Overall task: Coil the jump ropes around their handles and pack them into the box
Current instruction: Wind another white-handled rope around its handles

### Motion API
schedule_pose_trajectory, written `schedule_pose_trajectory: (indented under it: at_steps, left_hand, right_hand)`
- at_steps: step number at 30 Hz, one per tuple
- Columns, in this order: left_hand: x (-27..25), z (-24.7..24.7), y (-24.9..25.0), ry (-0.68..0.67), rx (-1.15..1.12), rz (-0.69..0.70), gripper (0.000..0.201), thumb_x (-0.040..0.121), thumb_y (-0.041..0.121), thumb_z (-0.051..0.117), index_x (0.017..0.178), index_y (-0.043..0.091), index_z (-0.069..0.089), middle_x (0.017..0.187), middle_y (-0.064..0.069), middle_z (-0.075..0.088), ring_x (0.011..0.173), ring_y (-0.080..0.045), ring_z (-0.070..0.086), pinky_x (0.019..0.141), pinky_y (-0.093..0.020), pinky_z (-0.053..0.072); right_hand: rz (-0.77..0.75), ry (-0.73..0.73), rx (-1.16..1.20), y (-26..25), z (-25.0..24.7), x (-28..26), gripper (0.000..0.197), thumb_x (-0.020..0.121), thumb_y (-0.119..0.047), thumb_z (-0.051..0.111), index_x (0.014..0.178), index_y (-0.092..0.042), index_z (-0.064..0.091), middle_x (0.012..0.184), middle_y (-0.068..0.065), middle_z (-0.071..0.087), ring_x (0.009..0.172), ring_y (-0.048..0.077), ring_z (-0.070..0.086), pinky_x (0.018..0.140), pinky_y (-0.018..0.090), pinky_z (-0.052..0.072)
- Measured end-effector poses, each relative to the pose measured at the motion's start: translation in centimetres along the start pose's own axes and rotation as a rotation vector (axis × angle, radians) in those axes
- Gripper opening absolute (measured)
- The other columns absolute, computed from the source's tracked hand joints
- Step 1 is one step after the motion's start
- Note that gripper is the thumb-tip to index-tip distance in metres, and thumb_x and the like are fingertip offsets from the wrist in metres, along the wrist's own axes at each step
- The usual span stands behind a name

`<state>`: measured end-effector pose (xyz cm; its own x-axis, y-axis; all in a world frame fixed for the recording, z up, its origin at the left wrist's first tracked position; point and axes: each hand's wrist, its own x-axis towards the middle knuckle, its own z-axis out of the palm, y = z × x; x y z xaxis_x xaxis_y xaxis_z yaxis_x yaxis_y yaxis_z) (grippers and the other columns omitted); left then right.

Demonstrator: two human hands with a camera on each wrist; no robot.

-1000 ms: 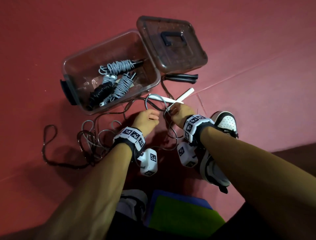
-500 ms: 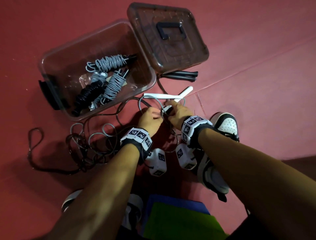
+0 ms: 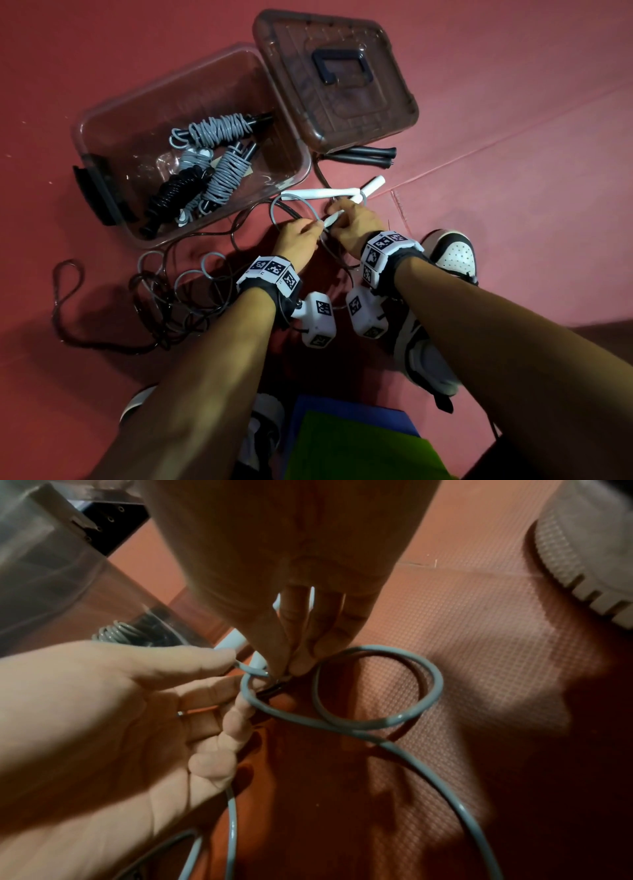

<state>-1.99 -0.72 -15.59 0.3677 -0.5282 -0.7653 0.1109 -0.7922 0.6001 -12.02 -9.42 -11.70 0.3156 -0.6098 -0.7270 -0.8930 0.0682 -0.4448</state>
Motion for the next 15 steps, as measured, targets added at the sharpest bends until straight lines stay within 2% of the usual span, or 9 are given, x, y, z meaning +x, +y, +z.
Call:
schedule_pose_trajectory:
  at_steps: [2,5,10,12,15]
  left_hand:
    - [0.1,-0.1,-0.2,0.008,0.027,-0.003,0.036,0.098,0.037,0.06,0.092,0.002,0.07,0.068,0.001,0.059,0.065,-0.019,0.053,0.065,-0.029,0.042]
    - [0.0,-0.2,-0.2,0.006,0.052,-0.011,0.035,0.096,0.038,0.062,0.086,0.006,0.07,0.065,0.001,0.057,0.067,-0.02,0.052,0.069,-0.031,0.043]
    - [-0.9,-0.6,0.4,-0.024,0.12,0.007,0.036,0.099,0.031,0.06,0.067,0.016,0.057,0.06,0.002,0.05,0.059,-0.02,0.045,0.058,-0.029,0.035]
    - [-1.5,-0.9,0.9,-0.029,0.138,0.041,0.038,0.1,0.029,0.059,0.066,0.014,0.052,0.06,0.001,0.047,0.057,-0.019,0.04,0.054,-0.029,0.031]
    - [-2.6,-1.6,1.8,-0.013,0.159,0.096,0.033,0.1,0.026,0.058,0.073,0.009,0.056,0.066,-0.007,0.048,0.059,-0.02,0.04,0.056,-0.029,0.032]
  right_hand:
    - [0.0,-0.025,-0.01,0.2,-0.3,0.0,0.029,0.088,-0.015,0.066,0.115,-0.024,0.064,0.104,0.006,0.07,0.094,0.025,0.065,0.083,0.031,0.053]
    - [-0.017,-0.064,0.041,0.5,-0.4,0.0,0.03,0.083,-0.012,0.072,0.109,-0.026,0.065,0.102,0.006,0.073,0.097,0.025,0.068,0.091,0.037,0.055]
    - [-0.045,-0.078,0.117,0.8,0.0,0.0,0.037,0.077,-0.006,0.074,0.095,-0.036,0.063,0.093,0.001,0.073,0.092,0.024,0.07,0.092,0.039,0.056]
    - [-0.064,-0.063,0.123,1.0,0.2,0.0,0.036,0.077,-0.005,0.069,0.093,-0.037,0.064,0.091,-0.001,0.071,0.088,0.023,0.07,0.089,0.039,0.057]
    - [-0.083,0.0,0.134,0.5,-0.2,-0.6,0.033,0.079,-0.004,0.064,0.087,-0.037,0.065,0.09,0.002,0.073,0.08,0.022,0.067,0.084,0.037,0.058]
